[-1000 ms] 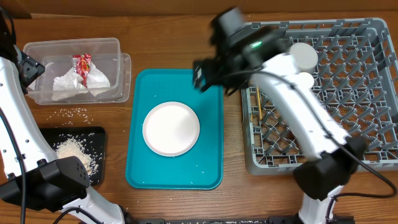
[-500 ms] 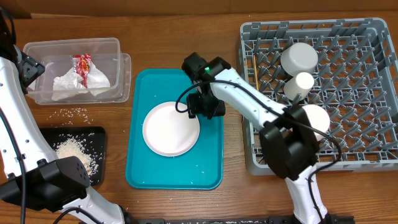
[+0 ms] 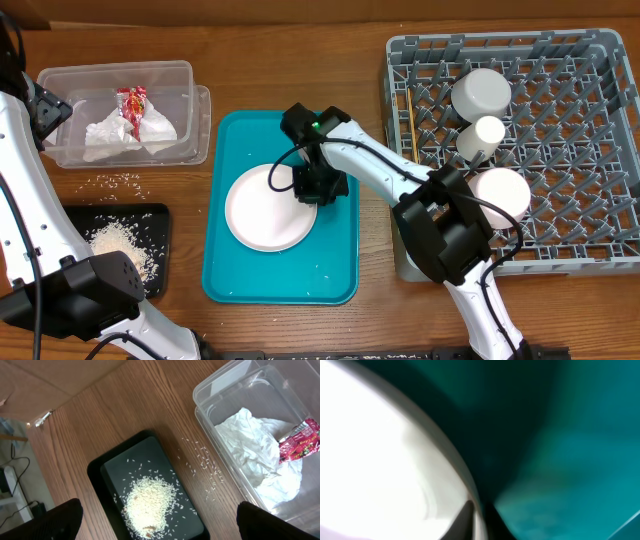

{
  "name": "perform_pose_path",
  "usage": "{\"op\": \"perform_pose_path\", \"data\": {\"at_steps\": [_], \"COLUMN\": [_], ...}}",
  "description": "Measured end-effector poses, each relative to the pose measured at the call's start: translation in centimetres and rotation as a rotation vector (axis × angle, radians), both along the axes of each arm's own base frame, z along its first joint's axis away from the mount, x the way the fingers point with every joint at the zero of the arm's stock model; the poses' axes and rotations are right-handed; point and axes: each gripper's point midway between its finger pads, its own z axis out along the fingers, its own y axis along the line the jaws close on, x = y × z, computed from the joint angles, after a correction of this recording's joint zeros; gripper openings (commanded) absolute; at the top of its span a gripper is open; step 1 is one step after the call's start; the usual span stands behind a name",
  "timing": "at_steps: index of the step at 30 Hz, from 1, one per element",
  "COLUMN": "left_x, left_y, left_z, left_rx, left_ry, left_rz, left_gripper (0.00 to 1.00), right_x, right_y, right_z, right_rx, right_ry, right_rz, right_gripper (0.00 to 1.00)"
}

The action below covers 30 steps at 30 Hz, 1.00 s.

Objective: Sort waste into correct bins and load items into the dishwasher
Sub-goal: 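Grasp the white plate rim with the right gripper and lift it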

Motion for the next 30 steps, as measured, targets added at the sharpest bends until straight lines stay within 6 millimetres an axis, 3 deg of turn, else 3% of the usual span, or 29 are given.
{"op": "perform_pose_path", "data": {"at_steps": [6, 11, 20, 26, 30], "left_x": [0.0, 0.0, 0.0, 0.0, 0.0], "left_y": [0.0, 0.0, 0.0, 0.0, 0.0], "left_z": [0.0, 0.0, 0.0, 0.0, 0.0], "left_rx": [0.000, 0.000, 0.000, 0.000, 0.000], "left_ry": [0.000, 0.000, 0.000, 0.000, 0.000], "left_rz": [0.000, 0.000, 0.000, 0.000, 0.000], "left_gripper": [1.00, 1.00, 1.00, 1.00, 1.00], "right_x": [0.0, 0.6, 5.1, 7.6, 8.8], "right_y": [0.2, -0.1, -0.8, -4.7, -8.3], "right_z": [0.7, 3.5, 14.9, 21.1, 24.0], "right_rx": [-0.004, -0.038, 0.007, 0.054, 0.052], "right_ry": [0.015, 0.000, -0.228, -0.357, -0.432], "right_rz": [-0.046, -0.059, -0.057, -0.118, -0.180], "right_gripper": [0.04, 0.04, 0.04, 0.04, 0.04]}}
